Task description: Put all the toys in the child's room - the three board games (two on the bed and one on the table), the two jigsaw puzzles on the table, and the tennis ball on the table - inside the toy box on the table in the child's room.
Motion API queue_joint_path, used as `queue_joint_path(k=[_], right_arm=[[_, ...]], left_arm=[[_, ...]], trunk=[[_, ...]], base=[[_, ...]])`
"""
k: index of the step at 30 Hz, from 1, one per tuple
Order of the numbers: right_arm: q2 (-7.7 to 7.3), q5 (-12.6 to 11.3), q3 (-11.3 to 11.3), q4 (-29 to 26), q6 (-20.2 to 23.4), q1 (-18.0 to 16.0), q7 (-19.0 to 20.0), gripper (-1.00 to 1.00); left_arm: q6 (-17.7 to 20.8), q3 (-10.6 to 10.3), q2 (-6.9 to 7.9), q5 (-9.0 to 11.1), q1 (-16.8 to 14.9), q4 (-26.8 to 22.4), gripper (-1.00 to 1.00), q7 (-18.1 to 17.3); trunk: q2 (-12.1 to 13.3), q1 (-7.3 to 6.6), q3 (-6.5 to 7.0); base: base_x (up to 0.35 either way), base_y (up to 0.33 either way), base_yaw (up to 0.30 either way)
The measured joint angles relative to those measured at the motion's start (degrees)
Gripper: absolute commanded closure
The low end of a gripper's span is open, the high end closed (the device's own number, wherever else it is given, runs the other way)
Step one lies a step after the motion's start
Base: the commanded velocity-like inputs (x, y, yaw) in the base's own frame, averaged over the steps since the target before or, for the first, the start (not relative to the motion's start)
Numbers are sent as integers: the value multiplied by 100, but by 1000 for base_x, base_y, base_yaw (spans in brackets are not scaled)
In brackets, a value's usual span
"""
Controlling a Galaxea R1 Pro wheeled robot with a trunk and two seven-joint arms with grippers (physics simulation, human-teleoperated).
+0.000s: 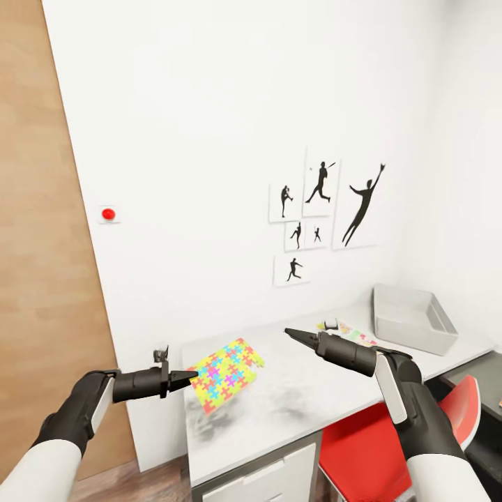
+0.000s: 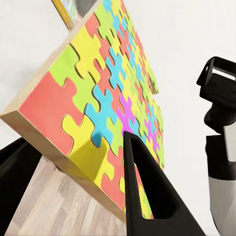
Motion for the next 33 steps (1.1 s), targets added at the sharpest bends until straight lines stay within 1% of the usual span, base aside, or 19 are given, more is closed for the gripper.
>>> queue_joint_path(k=[6,20,26,33], right_arm=[[1,1,1,-11,-2,-1,4,-100],[1,2,1,11,-3,-1,15,-100],[1,1,-6,17,-4,-4,23,-100],[1,2,-8,17,-10,-4,24,-100]], left_arm=[[1,0,2,2,3,-2,100,-2],[1,0,8,2,2,-2,100,-5],[1,7,69,12,0,-3,100,-9],[1,9,87,16,0,-4,100,-10]], trunk=[[242,-132,136],[804,-440,394],[1039,-572,493],[1319,-725,618]], base=[[-2,0,-107],[0,0,-8],[0,0,0],[0,0,-4]])
